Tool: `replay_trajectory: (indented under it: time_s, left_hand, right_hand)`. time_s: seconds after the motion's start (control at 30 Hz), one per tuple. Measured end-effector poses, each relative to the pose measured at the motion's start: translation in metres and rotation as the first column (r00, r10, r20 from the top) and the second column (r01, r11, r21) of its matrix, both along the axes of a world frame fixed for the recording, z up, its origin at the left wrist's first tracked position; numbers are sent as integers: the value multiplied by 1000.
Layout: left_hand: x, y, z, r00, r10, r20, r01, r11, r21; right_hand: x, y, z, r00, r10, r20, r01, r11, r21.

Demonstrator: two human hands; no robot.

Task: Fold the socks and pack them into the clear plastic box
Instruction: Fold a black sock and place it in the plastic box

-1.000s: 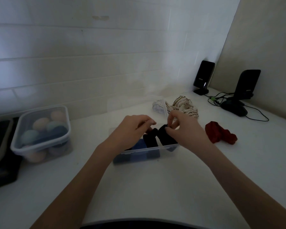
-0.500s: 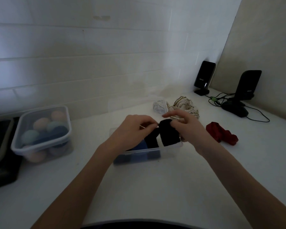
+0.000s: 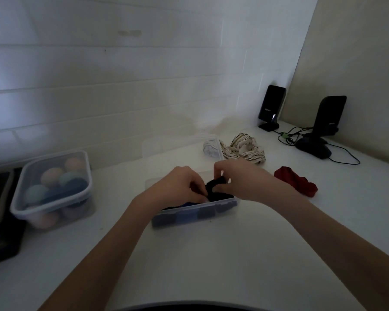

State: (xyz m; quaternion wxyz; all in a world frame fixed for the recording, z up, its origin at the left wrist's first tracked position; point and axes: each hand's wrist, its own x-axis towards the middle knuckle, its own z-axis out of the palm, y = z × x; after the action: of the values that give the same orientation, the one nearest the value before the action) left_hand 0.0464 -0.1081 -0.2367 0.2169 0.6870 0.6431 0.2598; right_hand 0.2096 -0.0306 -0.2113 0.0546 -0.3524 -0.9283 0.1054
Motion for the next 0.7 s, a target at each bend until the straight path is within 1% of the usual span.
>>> replay_trajectory:
  time_s: [0.07, 0.13, 0.23, 0.27, 0.33, 0.4, 0.43, 0.47, 0.5, 0.57, 0.6, 0.63, 0.7]
  left_hand:
    - [1, 0, 0, 999, -7, -38, 7, 1000, -6]
    - [2, -1, -2, 998, -23, -61, 22, 1000, -12]
    - [3, -3, -2, 998, -19, -55, 18, 999, -27]
    - [4, -3, -1, 999, -7, -53, 6, 999, -32]
    - [6, -1, 1, 998, 4, -66, -6, 999, -34]
    - [8, 2, 2, 995, -12, -97, 8, 999, -35]
    - [9, 2, 1, 994, -23, -108, 20, 999, -34]
    - [10, 2, 0, 993, -31, -114, 28, 999, -31]
    - [10, 2, 0, 993, -34, -115, 31, 999, -28]
    - [9, 0, -2, 995, -34, -98, 32, 999, -21]
    - [8, -1, -2, 996, -34, -84, 33, 999, -18]
    - [7, -1, -2, 997, -38, -71, 37, 999, -19]
    - [8, 0, -2, 996, -61, -72, 58, 998, -33]
  right_hand:
    - [-1, 2, -3, 999, -40, -16, 41, 997, 68]
    - [-1, 4, -5, 999, -28, -28, 30, 997, 66]
    - [-1, 2, -8, 1000, -19, 0, 19, 997, 74]
    - [-2, 1, -9, 999, -22, 30, 18, 994, 112]
    - [-6, -3, -12, 993, -22, 114, -8, 968, 250]
    - [-10, -4, -11, 986, 2, 169, -68, 920, 386]
    - [-10, -3, -9, 981, 26, 190, -103, 906, 409]
    - [-9, -1, -6, 978, 55, 201, -130, 916, 379]
    - [-5, 2, -2, 978, 86, 188, -139, 946, 293]
    - [3, 9, 5, 981, 128, 148, -138, 989, 56]
    - [6, 10, 7, 975, 148, 164, -146, 989, -24]
    - [7, 10, 8, 967, 162, 199, -151, 986, -67]
    - [4, 9, 4, 962, 163, 220, -150, 986, -76]
